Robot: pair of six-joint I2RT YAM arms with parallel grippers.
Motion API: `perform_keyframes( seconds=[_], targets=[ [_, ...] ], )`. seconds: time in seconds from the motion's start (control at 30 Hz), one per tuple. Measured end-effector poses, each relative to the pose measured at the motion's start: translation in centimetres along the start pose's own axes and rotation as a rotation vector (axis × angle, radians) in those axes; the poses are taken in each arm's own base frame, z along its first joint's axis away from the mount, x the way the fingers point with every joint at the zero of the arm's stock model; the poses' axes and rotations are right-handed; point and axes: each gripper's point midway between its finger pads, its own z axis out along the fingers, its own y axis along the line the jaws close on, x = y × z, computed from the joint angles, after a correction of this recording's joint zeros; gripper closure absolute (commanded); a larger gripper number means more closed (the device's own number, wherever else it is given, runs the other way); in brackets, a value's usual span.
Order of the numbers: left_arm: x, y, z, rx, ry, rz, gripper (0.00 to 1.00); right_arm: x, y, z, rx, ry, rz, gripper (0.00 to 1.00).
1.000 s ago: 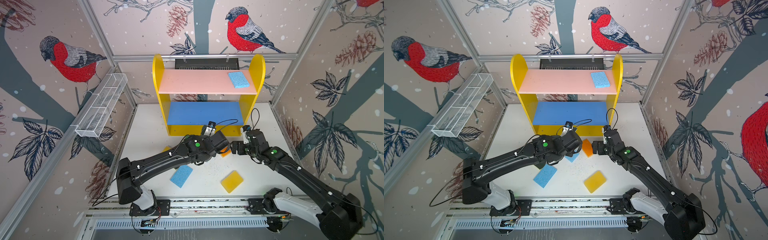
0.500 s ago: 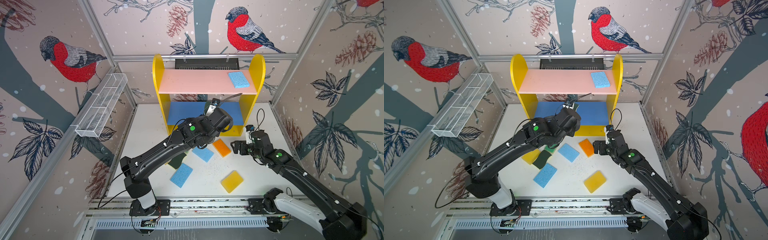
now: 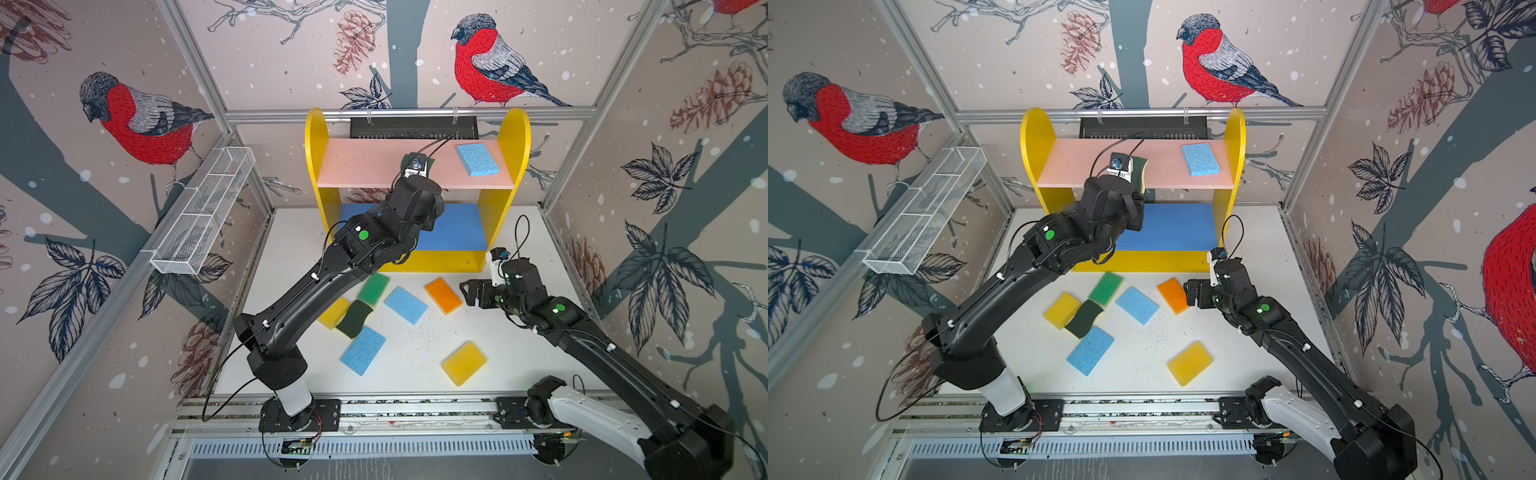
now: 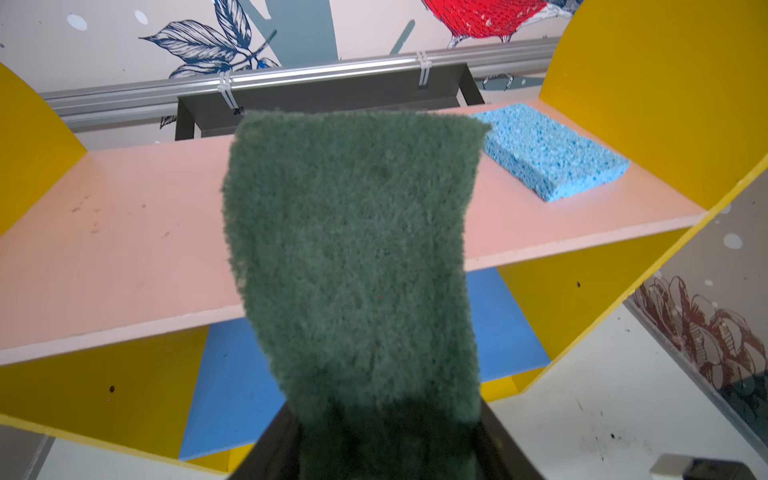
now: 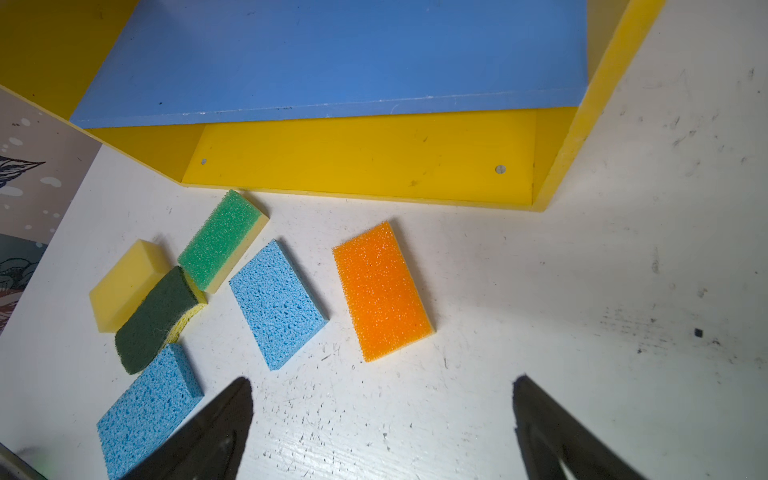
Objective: Place and organize the cleaning sponges onto the shelf
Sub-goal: 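Carry the dark green sponge up over the pink upper shelf with the left gripper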
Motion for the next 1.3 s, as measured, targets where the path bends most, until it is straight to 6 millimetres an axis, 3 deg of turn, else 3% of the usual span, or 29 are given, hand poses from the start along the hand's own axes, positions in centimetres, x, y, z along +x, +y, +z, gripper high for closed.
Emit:
perform_keyframes(
  seconds=[0.27, 0.53, 0.77, 1.3],
  targets=[
    [-2.9, 0.7, 2.5, 0.008, -0.083, -0.038, 0.46, 0.0, 0.1, 0.3, -0.001, 0.011, 0.003, 0.03],
    [-4.5, 1.3, 5.8, 0.014, -0.119, -0.086, 0.47, 0.2, 0.1, 0.6, -0.003, 0.024, 0.003, 0.03],
    [-3.9, 0.4, 8.1, 0.037, -0.104, -0.091, 0.47, 0.2, 0.1, 0.8, 0.000, 0.032, -0.001, 0.03],
    [-2.9, 0.4, 10.2, 0.038, -0.079, -0.136, 0.45, 0.6, 0.2, 1.5, -0.002, 0.059, -0.007, 0.03]
  ],
)
